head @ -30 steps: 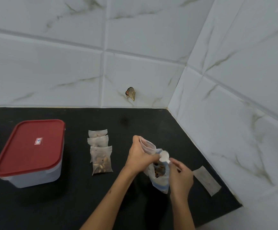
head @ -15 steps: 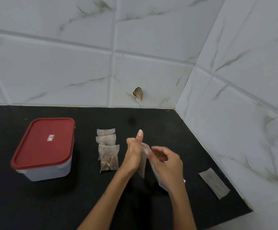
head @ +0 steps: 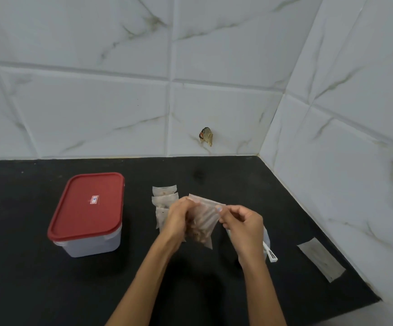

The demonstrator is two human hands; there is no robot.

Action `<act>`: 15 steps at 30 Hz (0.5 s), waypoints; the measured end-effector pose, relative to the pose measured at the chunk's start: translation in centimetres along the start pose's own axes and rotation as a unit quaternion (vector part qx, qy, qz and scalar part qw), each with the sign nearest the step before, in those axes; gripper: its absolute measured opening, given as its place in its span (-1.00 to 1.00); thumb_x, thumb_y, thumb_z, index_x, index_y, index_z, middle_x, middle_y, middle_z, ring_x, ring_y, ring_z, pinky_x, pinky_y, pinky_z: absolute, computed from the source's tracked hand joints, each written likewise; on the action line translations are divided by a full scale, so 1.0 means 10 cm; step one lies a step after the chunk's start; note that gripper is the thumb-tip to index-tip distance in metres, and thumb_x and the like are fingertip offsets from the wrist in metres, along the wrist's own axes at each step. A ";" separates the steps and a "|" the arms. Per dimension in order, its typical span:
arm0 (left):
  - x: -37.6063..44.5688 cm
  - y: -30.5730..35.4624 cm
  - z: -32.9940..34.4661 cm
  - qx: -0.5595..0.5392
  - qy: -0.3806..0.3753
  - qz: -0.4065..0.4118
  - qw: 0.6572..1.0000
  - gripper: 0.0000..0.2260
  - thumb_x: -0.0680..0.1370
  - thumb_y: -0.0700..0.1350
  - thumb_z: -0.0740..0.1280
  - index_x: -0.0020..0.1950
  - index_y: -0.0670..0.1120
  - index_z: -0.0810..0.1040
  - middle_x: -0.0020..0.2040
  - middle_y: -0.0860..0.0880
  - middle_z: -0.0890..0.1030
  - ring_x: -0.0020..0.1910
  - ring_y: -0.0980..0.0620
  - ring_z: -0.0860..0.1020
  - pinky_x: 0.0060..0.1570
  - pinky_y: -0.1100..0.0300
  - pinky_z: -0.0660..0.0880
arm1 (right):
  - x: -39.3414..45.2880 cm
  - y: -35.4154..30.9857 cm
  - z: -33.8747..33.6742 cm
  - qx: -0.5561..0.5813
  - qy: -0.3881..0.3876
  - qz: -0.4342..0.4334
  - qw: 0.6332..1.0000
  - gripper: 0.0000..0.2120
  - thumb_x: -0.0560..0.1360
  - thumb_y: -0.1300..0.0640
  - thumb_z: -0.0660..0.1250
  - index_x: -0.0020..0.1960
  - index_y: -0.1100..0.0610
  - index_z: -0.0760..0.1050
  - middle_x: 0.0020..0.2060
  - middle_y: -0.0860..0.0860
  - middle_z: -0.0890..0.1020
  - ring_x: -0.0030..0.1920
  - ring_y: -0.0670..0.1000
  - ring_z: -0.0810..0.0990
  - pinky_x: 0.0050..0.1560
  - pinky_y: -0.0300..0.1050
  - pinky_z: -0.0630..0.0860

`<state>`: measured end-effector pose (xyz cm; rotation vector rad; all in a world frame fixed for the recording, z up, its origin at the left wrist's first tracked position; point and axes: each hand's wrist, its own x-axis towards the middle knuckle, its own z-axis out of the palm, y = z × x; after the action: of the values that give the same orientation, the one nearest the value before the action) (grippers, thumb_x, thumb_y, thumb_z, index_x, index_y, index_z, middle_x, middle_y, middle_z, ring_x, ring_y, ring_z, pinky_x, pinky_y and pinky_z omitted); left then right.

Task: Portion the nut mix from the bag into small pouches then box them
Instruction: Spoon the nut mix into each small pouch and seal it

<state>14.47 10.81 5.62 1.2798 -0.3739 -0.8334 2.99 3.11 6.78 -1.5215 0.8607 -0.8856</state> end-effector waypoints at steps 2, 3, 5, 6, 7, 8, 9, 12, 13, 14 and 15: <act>-0.01 0.03 -0.10 -0.027 -0.020 0.010 0.999 -0.76 0.59 -0.22 0.21 -0.25 -0.12 0.54 -0.29 -0.06 0.58 -0.26 0.00 0.56 -0.23 0.09 0.49 | 0.02 0.00 0.02 0.041 -0.005 0.018 0.999 -0.93 0.46 0.20 0.41 -0.13 0.21 0.61 -0.29 0.03 0.67 -0.26 -0.11 0.60 -0.23 -0.33 0.53; -0.01 0.05 -0.13 -0.028 -0.028 0.019 0.999 -0.75 0.59 -0.22 0.22 -0.26 -0.11 0.58 -0.30 -0.04 0.60 -0.26 0.02 0.57 -0.20 0.09 0.52 | 0.03 -0.01 0.03 0.060 -0.013 0.026 0.998 -0.92 0.49 0.20 0.38 -0.10 0.22 0.60 -0.24 0.04 0.68 -0.20 -0.08 0.62 -0.19 -0.31 0.55; -0.01 0.07 -0.18 -0.025 -0.042 0.042 0.998 -0.77 0.58 -0.22 0.26 -0.21 -0.10 0.64 -0.25 -0.04 0.65 -0.19 0.02 0.61 -0.08 0.04 0.53 | 0.04 -0.03 0.08 0.101 -0.037 0.040 0.993 -0.90 0.54 0.20 0.31 -0.07 0.24 0.55 -0.16 0.07 0.67 -0.09 0.01 0.65 -0.09 -0.20 0.59; -0.02 0.09 -0.19 -0.025 -0.043 0.055 0.997 -0.79 0.58 -0.22 0.27 -0.18 -0.10 0.66 -0.22 -0.05 0.67 -0.17 0.01 0.61 -0.04 0.01 0.54 | 0.04 -0.05 0.11 0.118 -0.046 0.046 0.991 -0.89 0.55 0.19 0.28 -0.07 0.23 0.53 -0.14 0.09 0.66 -0.06 0.05 0.64 -0.03 -0.10 0.60; -0.03 0.10 -0.20 -0.023 -0.041 0.064 0.997 -0.80 0.57 -0.22 0.28 -0.16 -0.10 0.67 -0.21 -0.05 0.68 -0.16 0.01 0.62 -0.03 0.00 0.55 | 0.04 -0.06 0.14 0.132 -0.050 0.051 0.989 -0.88 0.57 0.17 0.26 -0.08 0.21 0.51 -0.13 0.12 0.64 -0.05 0.09 0.63 0.01 0.00 0.58; -0.03 0.11 -0.19 -0.018 -0.037 0.071 0.997 -0.82 0.56 -0.23 0.28 -0.15 -0.11 0.67 -0.20 -0.05 0.68 -0.16 0.02 0.63 -0.04 0.01 0.56 | 0.05 -0.06 0.17 0.143 -0.051 0.054 0.987 -0.88 0.58 0.16 0.25 -0.08 0.20 0.50 -0.13 0.15 0.62 -0.04 0.12 0.61 0.05 0.07 0.55; -0.03 0.12 -0.20 -0.016 -0.033 0.076 0.996 -0.83 0.56 -0.23 0.29 -0.13 -0.12 0.66 -0.20 -0.05 0.69 -0.17 0.02 0.64 -0.07 0.03 0.58 | 0.06 -0.07 0.19 0.151 -0.051 0.057 0.986 -0.88 0.58 0.15 0.24 -0.08 0.19 0.49 -0.12 0.16 0.61 -0.04 0.14 0.60 0.08 0.11 0.53; -0.01 0.13 -0.22 -0.016 -0.023 0.094 0.995 -0.89 0.53 -0.21 0.33 -0.09 -0.15 0.66 -0.18 -0.08 0.69 -0.18 0.00 0.65 -0.16 0.09 0.61 | 0.09 -0.11 0.24 0.180 -0.068 0.066 0.979 -0.91 0.54 0.17 0.29 0.00 0.19 0.49 -0.11 0.11 0.62 -0.02 0.12 0.60 0.11 0.11 0.52; -0.01 0.13 -0.23 -0.011 -0.018 0.100 0.995 -0.90 0.52 -0.21 0.34 -0.08 -0.14 0.66 -0.17 -0.09 0.69 -0.17 -0.01 0.65 -0.17 0.10 0.61 | 0.10 -0.12 0.25 0.184 -0.084 0.068 0.977 -0.87 0.51 0.19 0.34 0.04 0.18 0.50 -0.09 0.10 0.63 -0.01 0.10 0.61 0.09 0.07 0.54; 0.00 0.13 -0.24 -0.002 -0.016 0.108 0.994 -0.90 0.52 -0.21 0.35 -0.08 -0.12 0.66 -0.16 -0.08 0.70 -0.16 0.00 0.66 -0.18 0.12 0.61 | 0.10 -0.13 0.25 0.174 -0.103 0.063 0.977 -0.83 0.47 0.21 0.38 0.06 0.17 0.52 -0.07 0.10 0.64 -0.02 0.08 0.62 0.05 0.00 0.58; 0.00 0.14 -0.24 0.007 -0.018 0.116 0.993 -0.90 0.52 -0.22 0.35 -0.08 -0.11 0.66 -0.15 -0.07 0.70 -0.15 0.00 0.66 -0.17 0.13 0.61 | 0.11 -0.14 0.27 0.151 -0.119 0.051 0.980 -0.81 0.44 0.23 0.41 0.05 0.16 0.54 -0.08 0.09 0.65 -0.04 0.05 0.63 -0.02 -0.08 0.60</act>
<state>16.56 12.56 6.24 1.2095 -0.5477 -0.6574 5.92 3.49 8.00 -1.2757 0.5940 -0.7051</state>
